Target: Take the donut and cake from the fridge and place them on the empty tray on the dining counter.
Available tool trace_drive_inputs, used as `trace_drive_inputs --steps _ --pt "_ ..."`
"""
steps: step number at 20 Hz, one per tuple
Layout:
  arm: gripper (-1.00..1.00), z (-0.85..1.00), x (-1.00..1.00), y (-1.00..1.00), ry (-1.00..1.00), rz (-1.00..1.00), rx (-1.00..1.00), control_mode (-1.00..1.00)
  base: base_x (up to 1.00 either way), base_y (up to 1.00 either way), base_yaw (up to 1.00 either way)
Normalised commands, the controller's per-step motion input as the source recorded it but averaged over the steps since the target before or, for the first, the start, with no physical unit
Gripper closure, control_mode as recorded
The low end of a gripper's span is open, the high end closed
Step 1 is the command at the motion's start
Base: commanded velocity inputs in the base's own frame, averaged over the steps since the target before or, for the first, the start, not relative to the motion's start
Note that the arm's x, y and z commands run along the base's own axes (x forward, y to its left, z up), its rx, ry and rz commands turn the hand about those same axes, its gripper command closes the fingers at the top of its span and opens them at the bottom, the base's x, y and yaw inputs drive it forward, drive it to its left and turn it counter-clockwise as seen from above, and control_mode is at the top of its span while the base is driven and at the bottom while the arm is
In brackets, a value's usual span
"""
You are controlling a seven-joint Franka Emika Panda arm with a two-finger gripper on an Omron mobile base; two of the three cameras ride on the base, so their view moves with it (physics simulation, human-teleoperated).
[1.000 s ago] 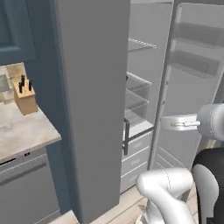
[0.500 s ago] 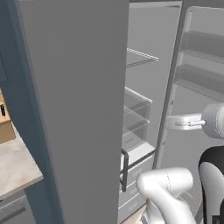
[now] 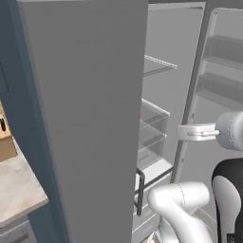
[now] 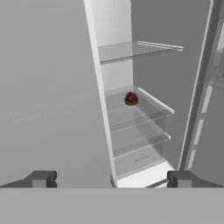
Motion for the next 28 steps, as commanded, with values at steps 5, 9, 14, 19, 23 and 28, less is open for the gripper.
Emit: trace_drive_inputs --steps 5,9,14,19,23,28 --pt "-1.0 0.0 0.0 0.0 0.0 0.0 0.0 1.0 0.35 -1.0 0.12" --pt "-1.0 0.0 0.0 0.0 0.0 0.0 0.0 1.0 0.67 -0.69 0.26" --pt "-1.0 0.0 0.0 0.0 0.0 0.0 0.0 1.0 0.92 0.15 0.12" --pt "-1.0 0.0 0.0 0.0 0.0 0.0 0.0 1.0 0.66 0.0 0.18" --pt "-1.0 -0.29 0.39 0.21 -0.01 0.0 -0.07 -1.0 0.12 0.02 0.02" --pt "-1.0 -0.41 0.7 0.02 0.0 0.0 -0.17 -1.0 0.0 0.0 0.0"
